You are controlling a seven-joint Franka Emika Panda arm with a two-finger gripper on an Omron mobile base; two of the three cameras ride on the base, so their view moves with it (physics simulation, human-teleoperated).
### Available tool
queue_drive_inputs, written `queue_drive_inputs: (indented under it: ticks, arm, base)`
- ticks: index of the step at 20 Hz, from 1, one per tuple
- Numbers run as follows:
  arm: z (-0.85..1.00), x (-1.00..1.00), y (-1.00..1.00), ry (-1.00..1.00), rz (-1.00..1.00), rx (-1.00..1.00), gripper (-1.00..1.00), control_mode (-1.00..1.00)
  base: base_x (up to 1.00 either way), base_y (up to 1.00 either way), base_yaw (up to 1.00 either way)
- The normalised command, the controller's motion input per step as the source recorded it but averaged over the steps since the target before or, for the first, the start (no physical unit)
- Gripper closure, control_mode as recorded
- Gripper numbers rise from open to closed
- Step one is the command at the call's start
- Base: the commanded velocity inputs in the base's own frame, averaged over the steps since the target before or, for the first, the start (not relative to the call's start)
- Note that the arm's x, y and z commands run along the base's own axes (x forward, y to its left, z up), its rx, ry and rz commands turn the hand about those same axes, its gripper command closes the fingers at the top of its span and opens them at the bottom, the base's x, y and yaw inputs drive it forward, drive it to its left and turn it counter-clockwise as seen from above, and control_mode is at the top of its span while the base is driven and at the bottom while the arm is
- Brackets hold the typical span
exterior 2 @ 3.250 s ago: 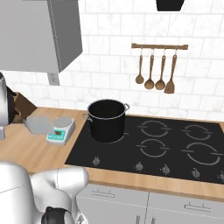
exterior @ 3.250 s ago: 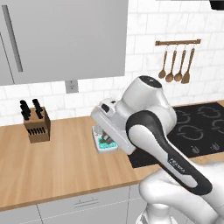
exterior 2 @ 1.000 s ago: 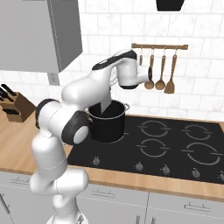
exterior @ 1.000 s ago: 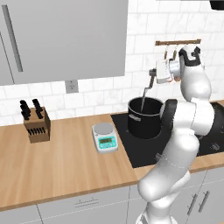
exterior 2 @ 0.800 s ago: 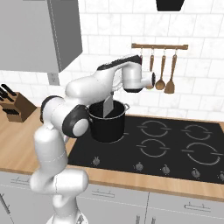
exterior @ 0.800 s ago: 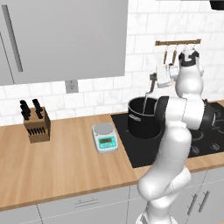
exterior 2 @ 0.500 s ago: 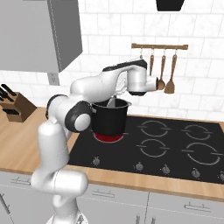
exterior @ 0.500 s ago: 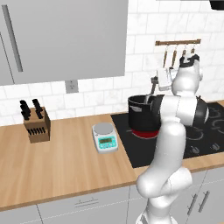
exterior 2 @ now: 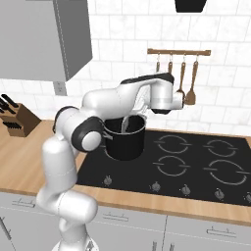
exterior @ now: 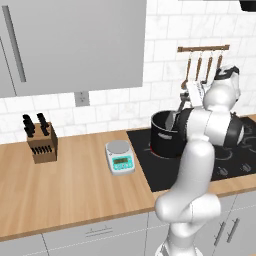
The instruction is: Put the garlic and lime in the pot. Retrieve the spatula and lightly stir the vegetables in the pot.
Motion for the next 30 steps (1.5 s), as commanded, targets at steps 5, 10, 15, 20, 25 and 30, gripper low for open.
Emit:
queue_drive_inputs:
  ticks: [5, 10, 15, 20, 25, 30]
  arm:
    - [-0.47, -0.56, 0.15, -0.13, -0.06, -0.08, 1.00, -1.00]
    - [-0.51, 0.00, 0.31, -0.06, -0.08, -0.08, 1.00, -1.00]
    - [-0.17, 0.00, 0.37, 0.00, 0.00, 0.02, 1.00, -1.00]
    - [-0.01, 0.00, 0.06, 0.00, 0.00, 0.09, 1.00, -1.00]
    - [-0.01, 0.00, 0.00, 0.11, 0.00, 0.05, 1.00, -1.00]
    - [-0.03, 0.00, 0.00, 0.20, 0.00, 0.00, 1.00, -1.00]
  base:
    - [0.00, 0.00, 0.00]
    - [0.00, 0.00, 0.00]
    - [0.00, 0.00, 0.00]
    - [0.00, 0.00, 0.00]
    - [0.00, 0.00, 0.00]
    - [0.00, 0.00, 0.00]
